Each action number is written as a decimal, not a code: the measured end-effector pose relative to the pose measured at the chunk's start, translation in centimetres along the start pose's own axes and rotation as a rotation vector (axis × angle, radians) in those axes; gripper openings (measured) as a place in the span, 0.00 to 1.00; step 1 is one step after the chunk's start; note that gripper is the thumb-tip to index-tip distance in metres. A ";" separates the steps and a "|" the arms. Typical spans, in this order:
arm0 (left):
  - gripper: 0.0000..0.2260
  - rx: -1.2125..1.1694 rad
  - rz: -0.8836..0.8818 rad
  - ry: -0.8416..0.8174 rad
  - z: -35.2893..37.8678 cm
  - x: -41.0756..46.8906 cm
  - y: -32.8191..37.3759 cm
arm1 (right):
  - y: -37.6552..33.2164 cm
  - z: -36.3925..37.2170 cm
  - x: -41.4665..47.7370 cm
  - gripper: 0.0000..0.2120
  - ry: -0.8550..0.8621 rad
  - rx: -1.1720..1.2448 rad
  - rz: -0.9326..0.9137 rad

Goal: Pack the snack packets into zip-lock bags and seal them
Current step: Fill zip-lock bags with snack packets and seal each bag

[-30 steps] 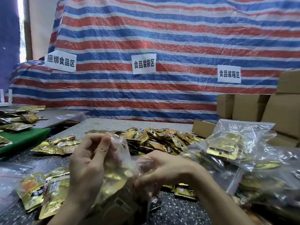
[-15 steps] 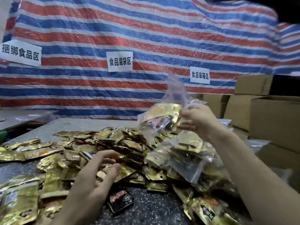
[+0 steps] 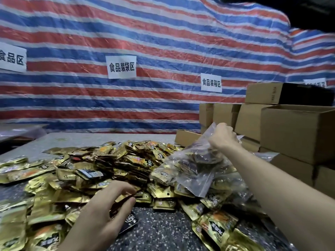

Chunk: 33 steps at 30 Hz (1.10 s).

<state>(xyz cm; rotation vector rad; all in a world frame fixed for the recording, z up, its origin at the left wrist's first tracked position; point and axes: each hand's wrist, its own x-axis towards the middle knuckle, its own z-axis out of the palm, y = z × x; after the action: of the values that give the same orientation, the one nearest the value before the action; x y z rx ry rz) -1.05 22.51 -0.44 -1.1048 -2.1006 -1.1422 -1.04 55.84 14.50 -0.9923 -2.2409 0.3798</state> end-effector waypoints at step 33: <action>0.06 0.584 -0.453 0.223 -12.6 -3.5 -5.0 | -4.1 10.1 -22.6 0.17 -0.238 0.874 -0.854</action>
<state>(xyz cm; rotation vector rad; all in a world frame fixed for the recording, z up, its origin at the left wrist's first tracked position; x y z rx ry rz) -2.75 8.74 1.32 -0.2305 -2.3355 -0.6995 1.32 36.27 -1.10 0.4678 -2.0992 0.9694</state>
